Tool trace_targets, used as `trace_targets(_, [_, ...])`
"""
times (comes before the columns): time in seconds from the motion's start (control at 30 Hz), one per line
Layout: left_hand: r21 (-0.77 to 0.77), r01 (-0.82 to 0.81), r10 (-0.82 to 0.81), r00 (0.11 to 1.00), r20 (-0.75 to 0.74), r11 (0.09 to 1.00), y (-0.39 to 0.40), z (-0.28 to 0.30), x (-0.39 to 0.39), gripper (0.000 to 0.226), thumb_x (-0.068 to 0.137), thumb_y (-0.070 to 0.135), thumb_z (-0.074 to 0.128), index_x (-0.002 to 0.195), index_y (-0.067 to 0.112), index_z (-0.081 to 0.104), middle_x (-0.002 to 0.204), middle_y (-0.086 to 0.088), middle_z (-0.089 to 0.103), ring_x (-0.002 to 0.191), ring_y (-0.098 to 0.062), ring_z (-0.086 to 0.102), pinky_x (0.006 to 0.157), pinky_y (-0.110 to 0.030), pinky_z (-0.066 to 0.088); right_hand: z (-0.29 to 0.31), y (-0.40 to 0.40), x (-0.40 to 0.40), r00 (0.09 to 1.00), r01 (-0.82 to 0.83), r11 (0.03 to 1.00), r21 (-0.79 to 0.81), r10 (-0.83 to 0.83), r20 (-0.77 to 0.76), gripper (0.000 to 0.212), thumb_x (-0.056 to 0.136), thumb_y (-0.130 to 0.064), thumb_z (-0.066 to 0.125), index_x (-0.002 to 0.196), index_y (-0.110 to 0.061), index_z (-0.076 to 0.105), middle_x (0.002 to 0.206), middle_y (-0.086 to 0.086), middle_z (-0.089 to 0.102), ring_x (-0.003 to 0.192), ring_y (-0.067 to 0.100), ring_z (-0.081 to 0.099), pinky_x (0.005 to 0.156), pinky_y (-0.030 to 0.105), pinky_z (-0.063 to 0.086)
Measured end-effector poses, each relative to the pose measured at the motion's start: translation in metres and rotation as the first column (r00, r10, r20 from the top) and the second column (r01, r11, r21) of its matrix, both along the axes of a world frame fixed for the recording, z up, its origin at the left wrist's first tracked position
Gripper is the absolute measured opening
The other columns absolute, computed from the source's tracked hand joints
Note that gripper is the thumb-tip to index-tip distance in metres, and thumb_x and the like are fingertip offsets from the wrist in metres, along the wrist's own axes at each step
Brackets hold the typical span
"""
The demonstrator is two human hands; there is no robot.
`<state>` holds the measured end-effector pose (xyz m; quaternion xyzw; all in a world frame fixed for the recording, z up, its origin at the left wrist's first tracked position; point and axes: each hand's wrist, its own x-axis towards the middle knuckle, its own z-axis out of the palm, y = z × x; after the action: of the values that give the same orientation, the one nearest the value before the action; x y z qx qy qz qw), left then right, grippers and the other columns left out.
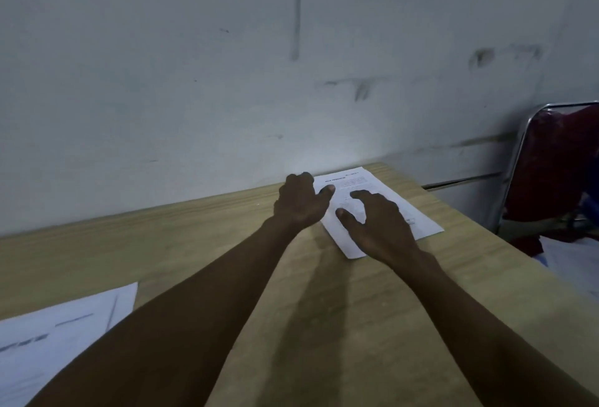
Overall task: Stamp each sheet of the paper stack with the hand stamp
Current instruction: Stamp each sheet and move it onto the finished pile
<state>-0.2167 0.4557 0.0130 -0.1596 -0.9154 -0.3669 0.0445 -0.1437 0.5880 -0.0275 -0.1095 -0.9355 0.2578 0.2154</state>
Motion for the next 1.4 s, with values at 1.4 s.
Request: trace_targets(1.4, [-0.181, -0.184, 0.212, 0.965, 0.152, 0.966, -0.436, -0.031, 0.19, 0.067, 0.071, 0.036, 0.083, 0.131, 0.026, 0.055, 0.147, 0.001, 0.039, 0.138, -0.017, 0.03, 0.108, -0.029, 0.03, 0.023, -0.279, 0.137, 0.935, -0.335, 0.918, -0.21, 0.298, -0.193, 0.029, 0.082, -0.017, 0.074, 0.11, -0.02, 0.066, 0.1, -0.006, 0.069, 0.093, 0.011, 0.064, 0.083, 0.029, 0.053])
